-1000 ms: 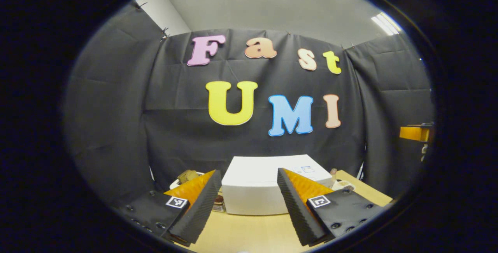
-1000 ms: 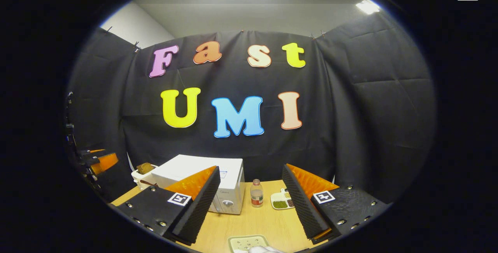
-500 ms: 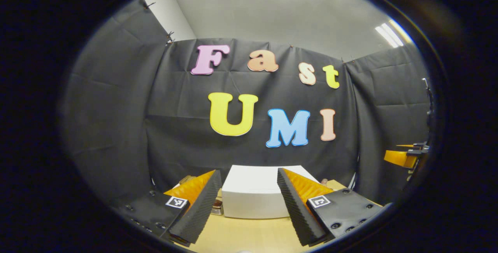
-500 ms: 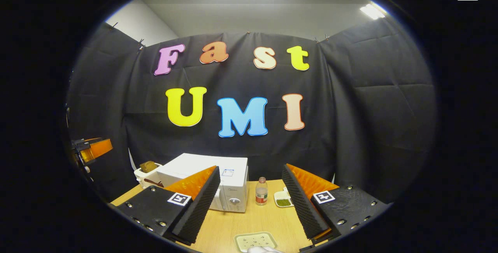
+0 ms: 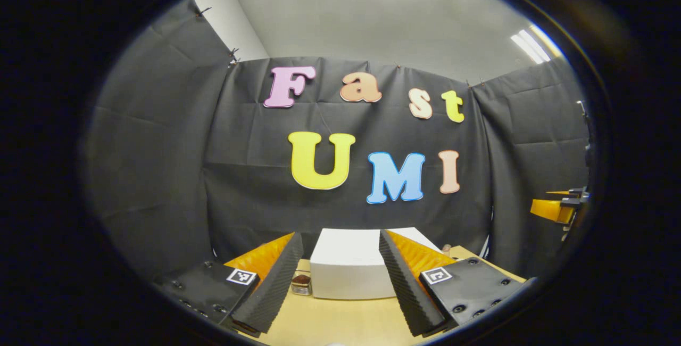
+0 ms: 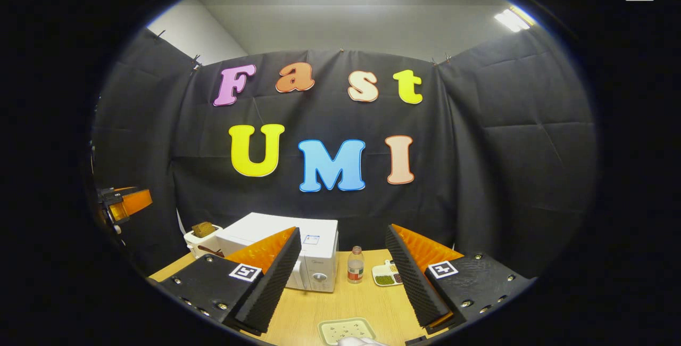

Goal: Open the microwave oven with the left hand, put the food in, and close the microwave oven.

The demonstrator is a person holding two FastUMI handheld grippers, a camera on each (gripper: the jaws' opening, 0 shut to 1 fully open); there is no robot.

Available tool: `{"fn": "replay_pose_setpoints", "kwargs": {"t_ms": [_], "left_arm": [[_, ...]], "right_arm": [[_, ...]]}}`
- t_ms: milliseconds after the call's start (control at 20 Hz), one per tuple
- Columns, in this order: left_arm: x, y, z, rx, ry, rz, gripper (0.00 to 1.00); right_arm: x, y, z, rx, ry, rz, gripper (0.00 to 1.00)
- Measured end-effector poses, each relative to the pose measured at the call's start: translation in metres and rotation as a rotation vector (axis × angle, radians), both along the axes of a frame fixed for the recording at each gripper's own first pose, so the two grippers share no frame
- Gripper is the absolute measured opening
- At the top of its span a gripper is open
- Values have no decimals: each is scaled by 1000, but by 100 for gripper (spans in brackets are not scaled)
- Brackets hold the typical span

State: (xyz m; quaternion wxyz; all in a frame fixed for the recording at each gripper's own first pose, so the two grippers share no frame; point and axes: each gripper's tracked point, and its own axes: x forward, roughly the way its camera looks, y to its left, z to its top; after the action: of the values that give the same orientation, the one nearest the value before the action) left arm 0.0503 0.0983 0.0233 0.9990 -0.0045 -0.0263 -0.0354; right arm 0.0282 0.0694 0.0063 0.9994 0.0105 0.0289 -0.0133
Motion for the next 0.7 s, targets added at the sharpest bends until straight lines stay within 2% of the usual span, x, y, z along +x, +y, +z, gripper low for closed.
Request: {"fn": "replay_pose_setpoints", "kwargs": {"t_ms": [150, 700], "left_arm": [[-9, 3, 7, -1, -13, 10, 96], [-17, -3, 12, 44, -13, 19, 94]], "right_arm": [[-4, 2, 2, -2, 0, 6, 98], [-6, 8, 4, -7, -10, 30, 98]]}}
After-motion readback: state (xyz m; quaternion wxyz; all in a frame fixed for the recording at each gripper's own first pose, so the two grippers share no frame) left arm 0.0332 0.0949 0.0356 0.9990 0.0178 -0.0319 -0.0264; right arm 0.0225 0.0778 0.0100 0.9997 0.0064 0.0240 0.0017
